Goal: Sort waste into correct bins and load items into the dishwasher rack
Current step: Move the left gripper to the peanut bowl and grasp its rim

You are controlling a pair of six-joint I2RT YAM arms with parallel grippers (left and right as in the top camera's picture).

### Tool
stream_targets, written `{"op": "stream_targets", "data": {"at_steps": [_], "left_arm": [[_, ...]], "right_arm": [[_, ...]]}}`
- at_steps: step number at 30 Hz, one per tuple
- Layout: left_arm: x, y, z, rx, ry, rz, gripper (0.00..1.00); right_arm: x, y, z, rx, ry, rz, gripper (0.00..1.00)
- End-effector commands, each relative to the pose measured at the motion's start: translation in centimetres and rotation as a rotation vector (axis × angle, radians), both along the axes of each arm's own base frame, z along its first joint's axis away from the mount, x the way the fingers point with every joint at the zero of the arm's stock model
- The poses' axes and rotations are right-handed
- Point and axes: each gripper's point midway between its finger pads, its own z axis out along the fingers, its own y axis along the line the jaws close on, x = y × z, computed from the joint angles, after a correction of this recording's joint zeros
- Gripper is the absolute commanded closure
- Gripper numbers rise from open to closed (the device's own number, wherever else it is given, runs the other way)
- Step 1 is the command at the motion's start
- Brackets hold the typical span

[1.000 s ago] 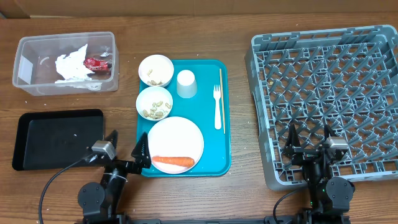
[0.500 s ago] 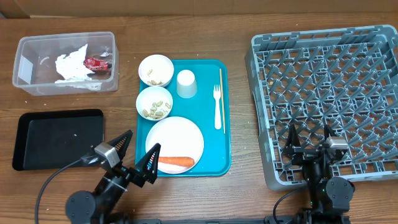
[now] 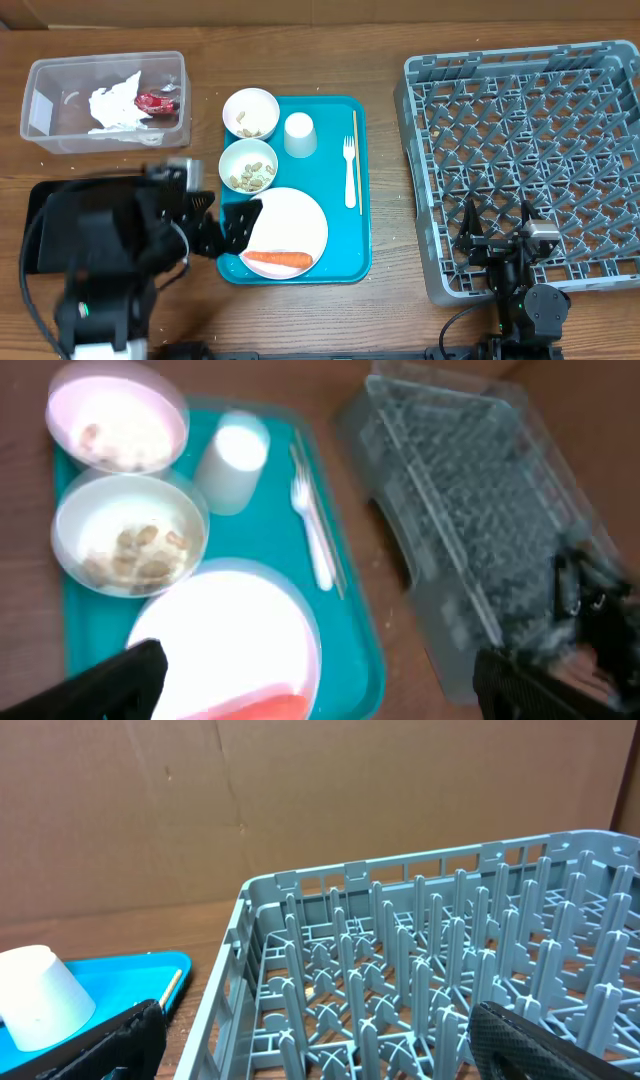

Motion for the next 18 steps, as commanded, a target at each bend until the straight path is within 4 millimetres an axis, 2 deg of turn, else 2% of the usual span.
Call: {"op": "stream_targets", "data": {"at_steps": [1, 6, 8, 10, 13, 18], "left_arm": [[1.8, -1.0, 0.9, 0.177, 0.015, -0.093, 0.00], [2.6, -5.0, 0.6, 0.094, 0.075, -0.232, 0.00], [3.3, -5.5, 0.1, 0.097, 0.082, -0.247, 0.00], [4.3, -4.5, -1.3, 0.148, 0.120, -0.188, 0.00], [5.1, -1.7, -4.1, 0.240, 0.261, 0.014, 0.00], [5.2, -0.5, -6.9, 0.425, 0.325, 0.064, 0.00]], "right_arm": [[0.0, -0.1, -0.1, -0.001, -0.006, -0.006, 0.00], [0.0, -0.1, -0.1, -0.001, -0.006, -0.005, 0.00], [0.0, -0.1, -0.1, -0.001, -0.006, -0.005, 0.00], [0.0, -0.1, -0.1, 0.000, -0.006, -0.006, 0.00], [0.0, -0.1, -0.1, 0.000, -0.006, -0.005, 0.00], [0.0, -0.1, -0.1, -0.001, -0.006, -0.006, 0.00]]}}
